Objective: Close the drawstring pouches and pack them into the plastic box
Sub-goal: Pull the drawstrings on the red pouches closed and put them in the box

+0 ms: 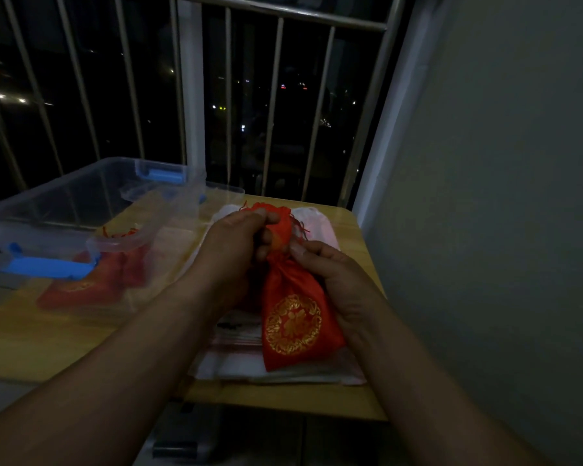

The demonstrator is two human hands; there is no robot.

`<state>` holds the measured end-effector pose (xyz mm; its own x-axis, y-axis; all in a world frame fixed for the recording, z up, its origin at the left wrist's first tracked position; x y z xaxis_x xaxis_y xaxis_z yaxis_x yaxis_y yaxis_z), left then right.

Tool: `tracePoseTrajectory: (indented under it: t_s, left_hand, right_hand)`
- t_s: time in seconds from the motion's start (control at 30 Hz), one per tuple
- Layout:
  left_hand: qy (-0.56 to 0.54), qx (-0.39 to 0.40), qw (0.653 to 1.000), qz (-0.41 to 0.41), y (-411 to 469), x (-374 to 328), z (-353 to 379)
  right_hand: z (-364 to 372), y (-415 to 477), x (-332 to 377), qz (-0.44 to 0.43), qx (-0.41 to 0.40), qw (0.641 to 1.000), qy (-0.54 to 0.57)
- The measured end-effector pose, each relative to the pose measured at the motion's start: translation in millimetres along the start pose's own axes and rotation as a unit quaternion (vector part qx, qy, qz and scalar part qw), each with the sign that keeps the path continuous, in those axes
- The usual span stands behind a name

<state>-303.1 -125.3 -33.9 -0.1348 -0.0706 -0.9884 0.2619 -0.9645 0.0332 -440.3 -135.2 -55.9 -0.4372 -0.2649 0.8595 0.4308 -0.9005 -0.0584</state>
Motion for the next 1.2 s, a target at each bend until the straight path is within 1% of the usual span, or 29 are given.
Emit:
tracePoseTrajectory:
  t_s: [0.1, 0.23, 0.3, 0.37, 0.47, 0.57, 0.67, 0.73, 0.83, 0.97, 1.03, 1.07, 1.13, 1.17, 1.2]
  left_hand:
    - [-0.044, -0.007, 0.999, -0.025, 3.1, 4.0, -0.6]
    - [-0.063, -0.018, 0.997, -0.043, 6.2, 6.5, -5.9]
    - [-0.070, -0.018, 0.997, -0.032, 6.9, 0.5, -9.2]
    - [-0.057, -0.016, 0.998, 0.004, 6.8, -11.4, -12.8]
    - [0.006, 0.008, 0.998, 0.063, 2.4, -30.6, -12.9]
    - [0.088, 0.063, 0.990, 0.094, -1.2, -41.1, -5.3]
    - [0.178, 0.106, 0.970, 0.124, -1.8, -46.5, 1.2]
    - [0.224, 0.125, 0.955, 0.147, -2.9, -48.8, 5.0]
    - [0.257, 0.150, 0.941, 0.163, -3.9, -49.1, 11.4]
    - [0.276, 0.189, 0.931, 0.149, -3.4, -40.3, 22.3]
    - [0.312, 0.183, 0.918, 0.161, -2.8, -41.7, 22.4]
    - [0.338, 0.168, 0.910, 0.171, -1.7, -43.4, 19.3]
    - [0.402, 0.087, 0.890, 0.197, 3.2, -47.5, 3.7]
    - [0.420, 0.035, 0.885, 0.200, 5.4, -48.9, -8.6]
    - [0.421, -0.003, 0.887, 0.192, 5.3, -48.8, -19.1]
  right_hand:
    - [-1.2, 3.8, 2.1, 0.001, 0.011, 1.000, 0.013]
    - [-0.7, 8.9, 0.5, 0.012, 0.028, 0.999, 0.014]
    - [1.8, 11.9, -1.7, 0.023, 0.029, 0.999, 0.022]
    - [3.2, 17.1, -5.6, 0.038, 0.024, 0.999, 0.002]
    - [2.4, 23.1, -12.6, 0.063, 0.011, 0.997, -0.036]
    - [1.6, 25.5, -14.3, 0.069, 0.006, 0.995, -0.076]
    - [2.3, 24.6, -9.8, 0.053, 0.008, 0.991, -0.119]
    - [5.9, 23.1, -5.6, 0.033, 0.025, 0.988, -0.146]
    - [14.1, 18.3, -0.4, -0.002, 0.048, 0.983, -0.177]
    - [23.5, 14.7, 0.1, -0.028, 0.057, 0.980, -0.187]
    - [23.9, 15.3, -1.3, -0.028, 0.055, 0.980, -0.191]
    - [22.8, 16.1, -2.3, -0.021, 0.052, 0.981, -0.186]
    - [20.5, 17.0, -4.2, 0.003, 0.045, 0.985, -0.166]
    - [19.1, 17.8, -4.6, 0.015, 0.039, 0.987, -0.157]
    - [17.0, 18.6, -4.7, 0.025, 0.035, 0.987, -0.153]
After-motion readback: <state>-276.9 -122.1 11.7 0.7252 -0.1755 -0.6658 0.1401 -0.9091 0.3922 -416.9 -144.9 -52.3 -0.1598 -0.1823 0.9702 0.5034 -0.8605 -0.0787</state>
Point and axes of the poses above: each hand's wrist, its own y-axis towards the middle knuckle, its own z-axis out of the palm, x = y × z, the point moved 8 cm from there along y, towards the middle knuckle, and after that the axes turned 9 degrees about y, right-handed, at the moved point
